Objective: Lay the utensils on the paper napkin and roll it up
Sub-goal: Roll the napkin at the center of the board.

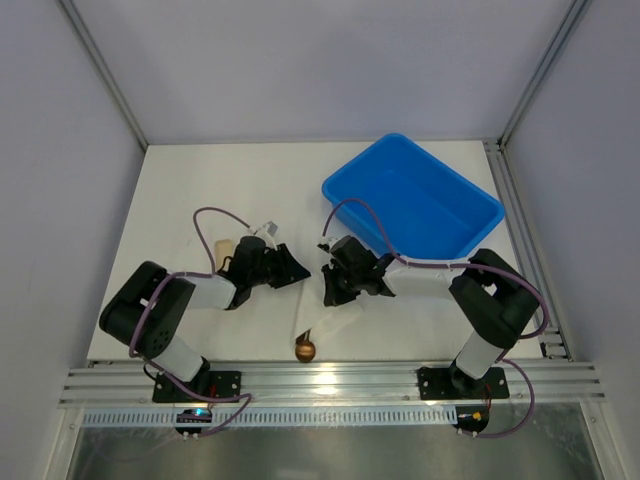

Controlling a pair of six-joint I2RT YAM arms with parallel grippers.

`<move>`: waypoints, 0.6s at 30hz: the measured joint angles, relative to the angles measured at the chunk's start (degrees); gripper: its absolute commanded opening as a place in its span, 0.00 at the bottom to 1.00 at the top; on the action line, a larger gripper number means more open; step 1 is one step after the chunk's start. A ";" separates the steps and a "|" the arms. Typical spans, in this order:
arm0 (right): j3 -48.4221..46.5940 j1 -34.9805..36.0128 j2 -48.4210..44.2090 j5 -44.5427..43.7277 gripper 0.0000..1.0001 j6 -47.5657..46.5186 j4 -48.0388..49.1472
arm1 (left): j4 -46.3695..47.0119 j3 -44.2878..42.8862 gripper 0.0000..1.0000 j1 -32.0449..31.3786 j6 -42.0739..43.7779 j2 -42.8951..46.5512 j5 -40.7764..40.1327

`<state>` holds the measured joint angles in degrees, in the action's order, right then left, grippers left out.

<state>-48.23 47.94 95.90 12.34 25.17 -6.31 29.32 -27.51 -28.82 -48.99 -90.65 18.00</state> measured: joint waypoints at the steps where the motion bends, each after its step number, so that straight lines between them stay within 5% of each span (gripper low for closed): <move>1: 0.00 0.00 0.00 0.00 0.04 0.00 0.00 | -0.02 0.17 0.32 0.11 -0.02 0.35 -0.02; 18: -0.09 0.00 0.11 0.00 0.04 0.00 -0.02 | 0.81 0.66 0.15 0.46 -0.63 -0.59 0.09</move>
<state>-48.31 47.94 96.01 12.34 25.17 -6.33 30.13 -26.85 -28.36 -49.63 -91.24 18.09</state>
